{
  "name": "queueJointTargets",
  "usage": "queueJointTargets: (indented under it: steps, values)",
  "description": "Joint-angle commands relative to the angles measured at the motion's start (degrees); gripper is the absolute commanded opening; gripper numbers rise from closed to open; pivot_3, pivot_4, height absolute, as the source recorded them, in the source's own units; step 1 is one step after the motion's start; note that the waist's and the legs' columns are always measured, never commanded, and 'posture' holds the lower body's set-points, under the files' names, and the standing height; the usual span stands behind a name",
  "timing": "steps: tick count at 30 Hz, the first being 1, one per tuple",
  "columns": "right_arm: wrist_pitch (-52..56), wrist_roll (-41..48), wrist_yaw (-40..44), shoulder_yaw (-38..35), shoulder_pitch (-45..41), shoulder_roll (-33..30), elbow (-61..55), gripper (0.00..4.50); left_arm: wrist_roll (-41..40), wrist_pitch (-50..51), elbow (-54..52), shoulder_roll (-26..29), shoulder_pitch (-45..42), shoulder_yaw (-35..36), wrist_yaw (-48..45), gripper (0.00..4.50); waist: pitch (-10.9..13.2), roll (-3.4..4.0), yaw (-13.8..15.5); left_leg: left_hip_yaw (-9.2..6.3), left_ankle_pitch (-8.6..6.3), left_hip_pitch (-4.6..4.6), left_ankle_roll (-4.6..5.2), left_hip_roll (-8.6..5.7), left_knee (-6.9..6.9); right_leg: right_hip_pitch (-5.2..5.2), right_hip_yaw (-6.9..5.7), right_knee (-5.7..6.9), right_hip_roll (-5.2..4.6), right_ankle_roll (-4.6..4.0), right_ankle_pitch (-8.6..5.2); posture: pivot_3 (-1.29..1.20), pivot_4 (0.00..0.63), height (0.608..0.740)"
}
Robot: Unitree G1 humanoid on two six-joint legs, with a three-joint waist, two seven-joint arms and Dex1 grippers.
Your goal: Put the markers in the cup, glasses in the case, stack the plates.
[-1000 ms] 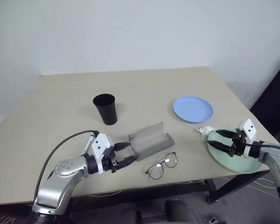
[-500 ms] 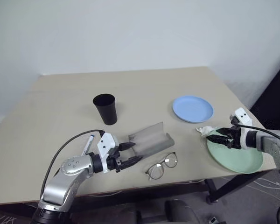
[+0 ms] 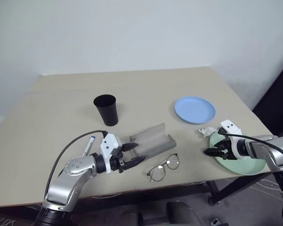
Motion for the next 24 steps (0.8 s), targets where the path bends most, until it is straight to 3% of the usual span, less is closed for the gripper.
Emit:
queueJointTargets:
  steps: [1,3,6,15,24]
  values:
    - [-0.41,-1.22,-1.47,0.21,-0.58,-1.62,-2.93,3.66,0.01,-1.41,-0.46,-0.20,-1.33,-0.13,-0.27,3.14,0.00,0.00,0.00,0.00,0.00,0.00,0.00,0.00,0.00,0.00,0.00,0.00,0.00,0.00,0.00,0.00,0.000,0.740]
    - [-0.92,-1.88,-2.00,0.98,-0.55,-2.26,-3.51,3.66,0.08,-1.57,-0.34,-0.30,-1.35,-0.30,-0.30,3.14,0.00,0.00,0.00,0.00,0.00,0.00,0.00,0.00,0.00,0.00,0.00,-0.01,0.00,0.00,0.00,0.00,0.000,0.740]
    - [-1.78,-3.01,-2.69,2.24,-0.05,-2.96,-4.69,3.05,0.14,-1.75,-0.21,-0.43,-1.35,-0.57,-0.31,3.19,0.00,-0.01,0.00,0.00,0.00,-0.01,-0.01,0.01,-0.01,-0.01,0.00,-0.02,0.00,0.00,0.00,0.00,0.000,0.740]
    - [-3.29,-3.75,-3.28,3.65,0.48,-3.11,-5.46,0.01,0.37,-2.07,0.18,-0.75,-1.57,-0.77,-0.20,3.19,-0.01,-0.09,-0.10,0.04,-0.01,0.00,-0.02,0.03,0.01,0.01,0.00,-0.07,-0.02,0.00,0.00,0.00,0.000,0.740]
    - [-6.28,-6.46,-4.05,4.43,-1.11,-2.66,-1.96,0.01,0.70,-2.30,0.53,-1.05,-1.85,-0.87,-0.07,3.19,-0.13,-0.28,-0.22,0.18,-0.02,0.08,-0.06,0.70,0.02,0.00,-0.19,-0.19,-0.02,0.00,0.00,0.00,0.000,0.740]
